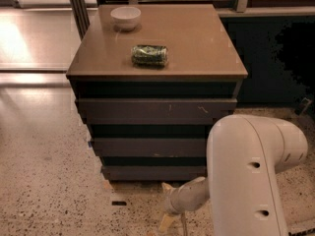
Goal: Open bottom drawer
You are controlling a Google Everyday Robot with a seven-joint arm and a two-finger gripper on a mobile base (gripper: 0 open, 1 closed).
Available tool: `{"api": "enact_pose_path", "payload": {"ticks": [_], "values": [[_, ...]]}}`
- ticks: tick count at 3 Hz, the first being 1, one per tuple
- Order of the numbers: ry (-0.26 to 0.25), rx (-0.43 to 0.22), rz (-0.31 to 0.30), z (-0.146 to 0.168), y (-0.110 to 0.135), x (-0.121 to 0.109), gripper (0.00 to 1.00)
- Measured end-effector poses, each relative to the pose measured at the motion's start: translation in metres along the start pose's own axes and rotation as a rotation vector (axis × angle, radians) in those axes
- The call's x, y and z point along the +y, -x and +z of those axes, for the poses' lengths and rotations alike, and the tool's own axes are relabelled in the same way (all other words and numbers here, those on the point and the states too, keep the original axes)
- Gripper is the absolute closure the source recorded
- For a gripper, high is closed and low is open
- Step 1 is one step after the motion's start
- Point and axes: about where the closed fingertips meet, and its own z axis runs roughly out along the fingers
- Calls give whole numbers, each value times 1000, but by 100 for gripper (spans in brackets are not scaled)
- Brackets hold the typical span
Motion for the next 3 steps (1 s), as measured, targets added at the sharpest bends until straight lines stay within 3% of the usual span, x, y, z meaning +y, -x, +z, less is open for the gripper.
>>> {"api": "enact_pose_path", "payload": {"ticks": [1,3], "values": [[0,0,0,0,0,0,0],[-12,-149,23,29,7,8,0]]}}
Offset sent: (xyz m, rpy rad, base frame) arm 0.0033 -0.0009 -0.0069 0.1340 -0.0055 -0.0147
